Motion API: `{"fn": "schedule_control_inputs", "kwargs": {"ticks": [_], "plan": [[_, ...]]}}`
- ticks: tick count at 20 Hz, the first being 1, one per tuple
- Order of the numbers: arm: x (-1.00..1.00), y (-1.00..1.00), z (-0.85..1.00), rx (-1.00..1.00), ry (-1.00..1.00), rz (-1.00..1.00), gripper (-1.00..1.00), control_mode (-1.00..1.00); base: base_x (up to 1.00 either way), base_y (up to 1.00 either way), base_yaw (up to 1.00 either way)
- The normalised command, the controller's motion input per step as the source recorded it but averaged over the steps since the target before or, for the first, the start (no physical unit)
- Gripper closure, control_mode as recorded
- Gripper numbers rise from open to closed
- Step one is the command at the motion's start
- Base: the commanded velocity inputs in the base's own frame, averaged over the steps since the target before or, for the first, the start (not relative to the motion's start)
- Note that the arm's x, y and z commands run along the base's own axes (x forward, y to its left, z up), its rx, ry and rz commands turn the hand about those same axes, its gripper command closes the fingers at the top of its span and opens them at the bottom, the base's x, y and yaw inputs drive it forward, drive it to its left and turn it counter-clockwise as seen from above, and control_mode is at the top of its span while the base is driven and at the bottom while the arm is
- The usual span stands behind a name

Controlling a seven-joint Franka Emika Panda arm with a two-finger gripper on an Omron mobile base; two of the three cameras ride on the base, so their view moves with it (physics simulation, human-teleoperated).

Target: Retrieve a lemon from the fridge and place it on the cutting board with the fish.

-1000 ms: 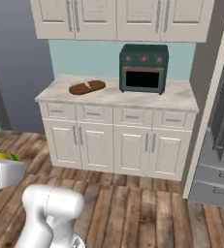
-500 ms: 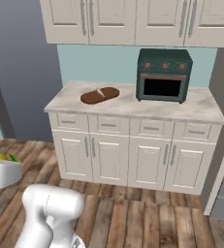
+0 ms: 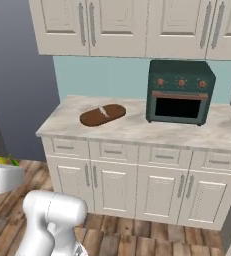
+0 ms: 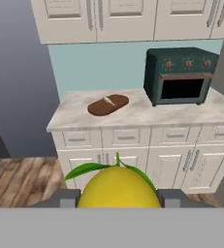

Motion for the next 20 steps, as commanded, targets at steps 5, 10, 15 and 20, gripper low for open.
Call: {"fn": "schedule_control_inputs", "kwargs": {"ticks": [5, 10, 15, 20], "plan": [[0.00, 0.00, 0.00, 0.00, 0.00, 0.00, 1.00, 1.00, 0.59, 0.40, 0.00], [0.00, 0.00, 0.00, 0.00, 0.00, 0.00, 1.00, 1.00, 0.60, 0.25, 0.00], [0.00, 0.00, 0.00, 0.00, 0.00, 0.00, 1.00, 1.00, 0.64, 0.12, 0.00], [0.00, 0.00, 0.00, 0.00, 0.00, 0.00, 1.00, 1.00, 0.62, 0.17, 0.00]]}}
